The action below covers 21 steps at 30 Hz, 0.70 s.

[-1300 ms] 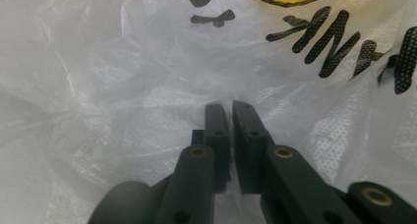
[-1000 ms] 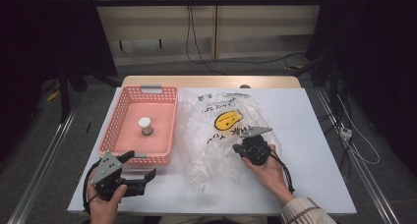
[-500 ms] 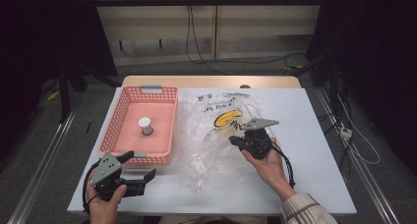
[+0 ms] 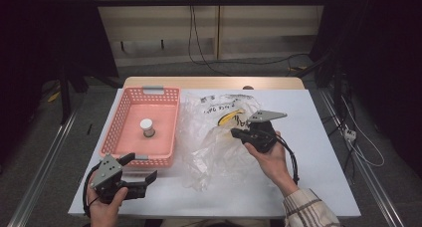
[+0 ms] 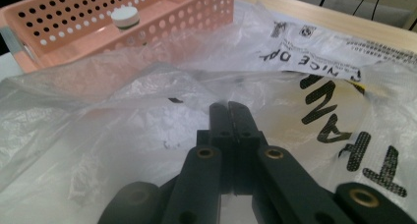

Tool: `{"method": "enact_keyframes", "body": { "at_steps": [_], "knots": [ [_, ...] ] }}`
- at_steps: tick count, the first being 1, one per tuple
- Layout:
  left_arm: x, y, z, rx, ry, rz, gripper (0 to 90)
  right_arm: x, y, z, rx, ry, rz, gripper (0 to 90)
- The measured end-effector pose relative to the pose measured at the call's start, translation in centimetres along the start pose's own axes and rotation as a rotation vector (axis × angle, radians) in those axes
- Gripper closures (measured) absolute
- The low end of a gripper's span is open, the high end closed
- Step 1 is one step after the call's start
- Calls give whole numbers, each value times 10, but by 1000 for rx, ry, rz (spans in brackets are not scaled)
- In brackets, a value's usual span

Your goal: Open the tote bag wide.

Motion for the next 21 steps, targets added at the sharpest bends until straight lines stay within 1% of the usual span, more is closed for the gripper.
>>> {"method": "enact_keyframes", "body": {
  "at_steps": [1,2,3,4,6,8,10,13,14,17,18,19,21],
  "knots": [
    [0,0,0,-1,0,1,64,2,0,-7,9,-13,0,900],
    [-1,0,0,2,0,2,64,2,0,-7,9,-13,0,900],
    [-1,1,1,-1,3,0,63,3,0,-10,14,-20,-2,900],
    [-1,1,1,4,6,-1,63,4,0,-17,14,-33,-10,900],
    [-1,1,2,6,8,2,63,4,-1,-21,15,-38,-9,900],
    [0,1,2,18,8,8,63,4,-3,-27,17,-47,-9,900],
    [0,2,2,13,9,7,63,3,-5,-35,22,-71,-14,900],
    [0,2,2,16,7,2,63,2,-5,-38,17,-86,-22,900],
    [0,3,2,7,10,1,63,0,-6,-40,17,-85,-14,900],
    [-2,1,2,6,19,6,63,2,-8,-45,27,-109,-6,900],
    [-2,1,2,6,19,6,63,2,-8,-45,27,-109,-6,900],
    [-2,1,2,3,19,5,63,6,-8,-48,34,-129,-3,900],
    [-2,0,2,-1,15,3,63,8,-8,-50,39,-149,-2,900]
  ]
}}
Point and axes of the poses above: each handheld gripper's, and its own axes: x roughly backward along the jaws, z roughly out of its underside, y roughly to its left, the point moved 8 cm from there along -x, roughly forward along the jaws, and after that the axes turned 4 degrees about -z, right-handed, at the moved point
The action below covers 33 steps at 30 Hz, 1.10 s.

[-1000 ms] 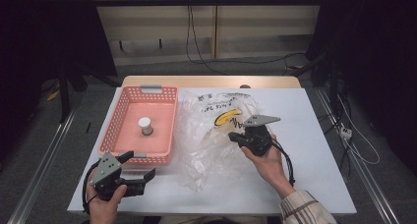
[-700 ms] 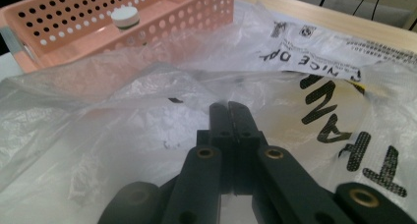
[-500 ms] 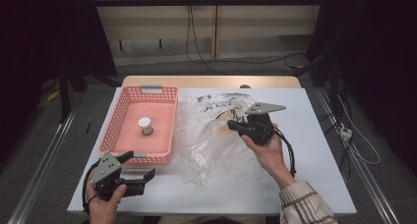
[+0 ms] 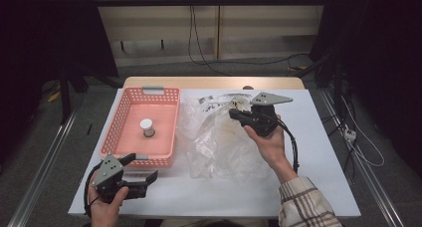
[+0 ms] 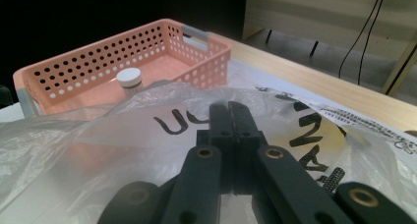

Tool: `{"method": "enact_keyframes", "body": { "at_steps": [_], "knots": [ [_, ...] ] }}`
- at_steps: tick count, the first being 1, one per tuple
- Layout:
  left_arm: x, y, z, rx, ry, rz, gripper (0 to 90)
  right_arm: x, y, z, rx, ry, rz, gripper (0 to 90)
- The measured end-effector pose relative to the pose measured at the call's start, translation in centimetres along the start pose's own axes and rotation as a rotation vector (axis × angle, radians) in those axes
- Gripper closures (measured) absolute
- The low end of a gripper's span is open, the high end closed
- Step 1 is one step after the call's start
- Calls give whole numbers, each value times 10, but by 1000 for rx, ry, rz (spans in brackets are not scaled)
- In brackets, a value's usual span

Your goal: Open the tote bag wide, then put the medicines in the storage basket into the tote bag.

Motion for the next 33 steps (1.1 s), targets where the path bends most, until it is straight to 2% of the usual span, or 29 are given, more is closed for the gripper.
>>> {"method": "enact_keyframes", "body": {
  "at_steps": [10,13,15,22,27,33],
  "knots": [
    [0,1,0,2,6,-1,63,0,0,2,6,7,1,900],
    [-2,6,-5,28,4,-10,65,-3,-2,5,2,25,2,900],
    [-3,7,-6,31,11,-12,65,-4,-2,5,1,28,2,900],
    [-9,21,-21,-6,55,-15,96,-9,-4,11,-16,49,-1,900],
    [-15,37,-34,3,72,-54,100,-11,-2,15,-17,60,-14,900],
    [-30,46,-48,-12,115,-35,89,-9,-1,17,-17,60,-21,900]
  ]
}}
Point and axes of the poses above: each handheld gripper's, and its own axes: x roughly backward along the jaws, z roughly out of its underside, y roughly to its left, the point moved 8 cm from there along -x, roughly forward along the jaws, and after that the axes turned 4 degrees about -z, right-handed, at the moved point
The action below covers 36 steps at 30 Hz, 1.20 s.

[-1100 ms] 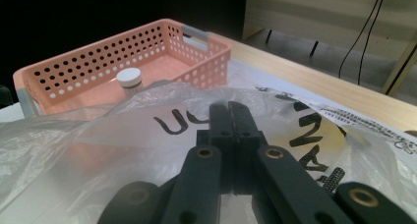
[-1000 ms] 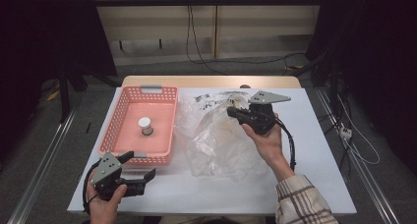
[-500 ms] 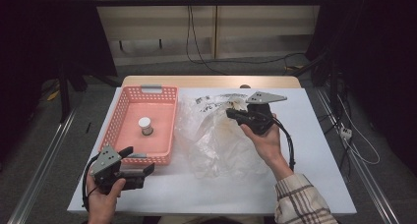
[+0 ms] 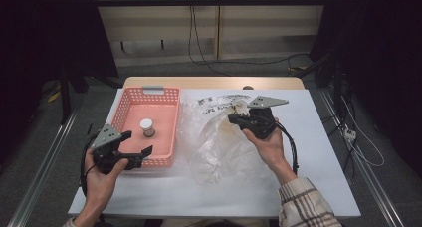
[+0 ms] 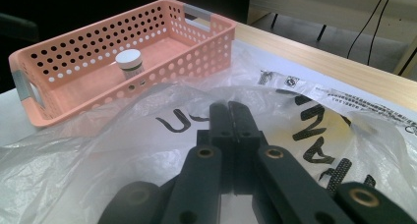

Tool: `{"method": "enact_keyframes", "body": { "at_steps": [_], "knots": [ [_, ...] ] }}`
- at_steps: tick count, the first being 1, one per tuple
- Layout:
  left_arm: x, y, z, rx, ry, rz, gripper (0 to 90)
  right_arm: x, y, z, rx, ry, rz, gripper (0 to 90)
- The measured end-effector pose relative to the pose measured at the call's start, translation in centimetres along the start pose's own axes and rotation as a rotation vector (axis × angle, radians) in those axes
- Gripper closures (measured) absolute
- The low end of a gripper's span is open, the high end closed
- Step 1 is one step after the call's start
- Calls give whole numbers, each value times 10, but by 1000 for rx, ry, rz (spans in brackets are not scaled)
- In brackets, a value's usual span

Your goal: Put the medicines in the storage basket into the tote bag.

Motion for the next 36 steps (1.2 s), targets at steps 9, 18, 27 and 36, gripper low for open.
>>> {"method": "enact_keyframes", "body": {
  "at_steps": [9,18,27,36],
  "knots": [
    [-28,19,-16,10,44,-20,100,-2,0,2,-1,7,-2,900],
    [-65,49,-13,10,155,-78,150,-3,1,3,-6,10,-9,900],
    [-91,66,-17,7,235,-106,223,-4,1,4,-5,16,-8,900],
    [-109,81,8,20,368,-82,248,-6,1,6,-2,25,-15,900]
  ]
}}
Point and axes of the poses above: each handheld gripper's, and its own axes: x roughly backward along the jaws, z roughly out of its underside, y roughly to its left, the point moved 8 cm from there along -x, roughly forward along the jaws, and after that the axes turned 4 degrees about -z, right-handed, at the moved point
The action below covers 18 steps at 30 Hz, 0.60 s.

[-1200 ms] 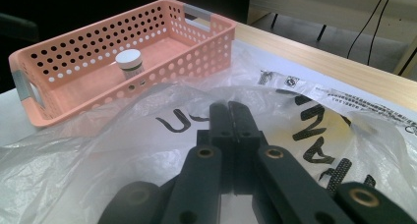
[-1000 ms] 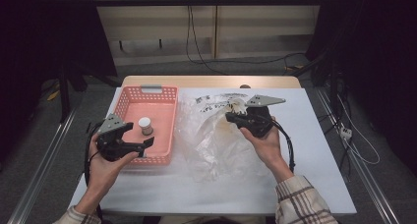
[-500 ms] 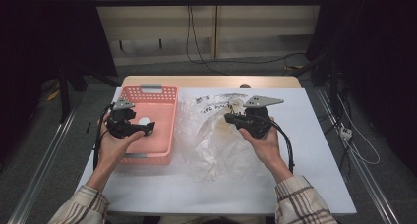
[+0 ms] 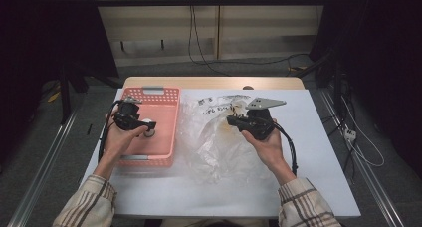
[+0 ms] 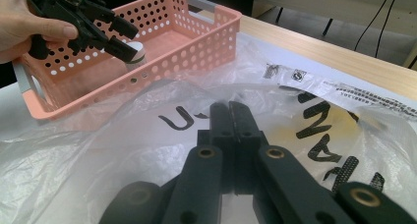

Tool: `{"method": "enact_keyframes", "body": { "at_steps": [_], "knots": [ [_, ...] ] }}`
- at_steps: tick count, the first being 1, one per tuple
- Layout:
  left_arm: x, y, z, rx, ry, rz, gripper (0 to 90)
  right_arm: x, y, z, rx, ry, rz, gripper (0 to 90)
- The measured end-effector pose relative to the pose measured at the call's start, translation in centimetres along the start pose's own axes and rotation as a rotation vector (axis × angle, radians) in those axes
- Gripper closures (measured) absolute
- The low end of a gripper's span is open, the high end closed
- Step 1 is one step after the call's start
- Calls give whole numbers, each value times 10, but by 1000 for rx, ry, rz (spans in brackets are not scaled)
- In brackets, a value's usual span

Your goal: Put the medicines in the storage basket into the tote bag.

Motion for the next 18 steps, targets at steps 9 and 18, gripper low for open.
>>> {"method": "enact_keyframes", "body": {
  "at_steps": [9,18],
  "knots": [
    [-5,-3,6,-42,58,6,367,0,-2,1,-8,0,3,900],
    [-6,-3,8,-37,66,9,509,0,-1,1,-6,-1,1,900]
  ]
}}
Point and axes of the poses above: each handheld gripper's, and its own axes: x roughly backward along the jaws, z roughly out of its underside, y roughly to its left, the point moved 8 cm from there along -x, roughly forward along the jaws, and after that the axes turned 4 degrees about -z, right-handed, at the moved point
